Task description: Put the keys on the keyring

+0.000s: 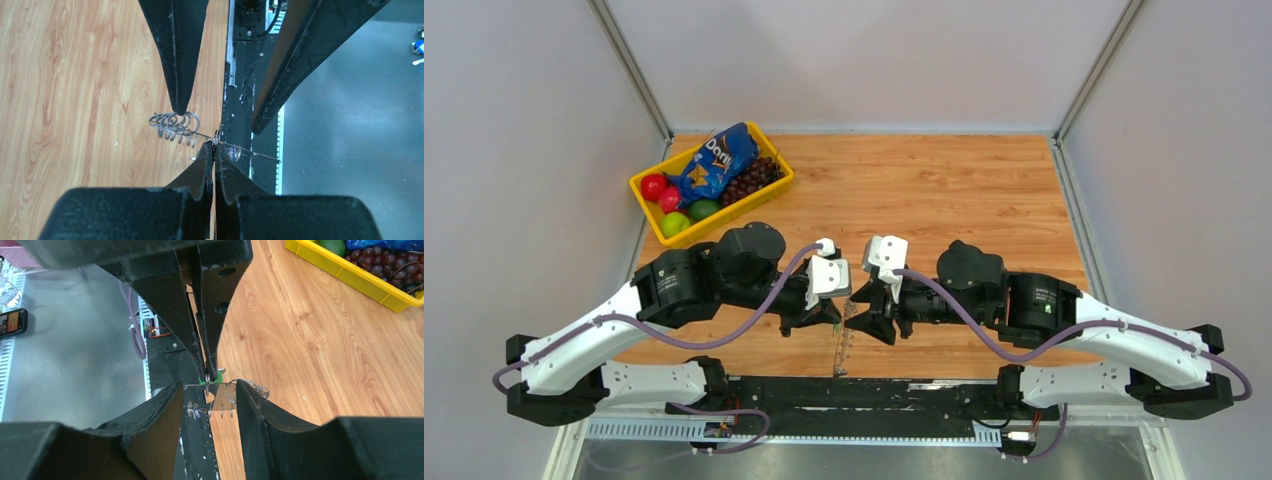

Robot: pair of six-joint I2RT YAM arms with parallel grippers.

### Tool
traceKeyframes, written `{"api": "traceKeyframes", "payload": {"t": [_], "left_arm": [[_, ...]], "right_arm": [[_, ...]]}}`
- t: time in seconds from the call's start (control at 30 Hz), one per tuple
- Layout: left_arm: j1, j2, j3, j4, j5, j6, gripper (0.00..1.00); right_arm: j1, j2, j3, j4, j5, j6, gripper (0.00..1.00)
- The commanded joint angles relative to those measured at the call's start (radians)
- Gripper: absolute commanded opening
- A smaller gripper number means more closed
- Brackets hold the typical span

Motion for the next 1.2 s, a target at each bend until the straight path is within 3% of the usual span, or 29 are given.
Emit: {"api": "traceKeyframes", "payload": {"t": [0.0,0.73,1.0,1.17], "left_arm": [[0.000,-0.035,0.030,0.032,0.032,0.018,0.00],[0.000,-0.071,0.012,0.054,0.067,0.015,0.00],[0.000,-0.075,0.011,0.059,0.067,0.014,0.00],[0.000,-0.078,0.011,0.057,0.066,0.012,0.00]], "right_arm": [[0.007,0.011,-0.004,0.067,-0.012,-0.030,0.47],[0.007,0.025,-0.042,0.159,-0.110,-0.069,0.39],[0.008,0.040,-0.038,0.163,-0.124,-0.078,0.32],[0.007,0.040,-0.036,0.165,-0.128,-0.078,0.16]]}}
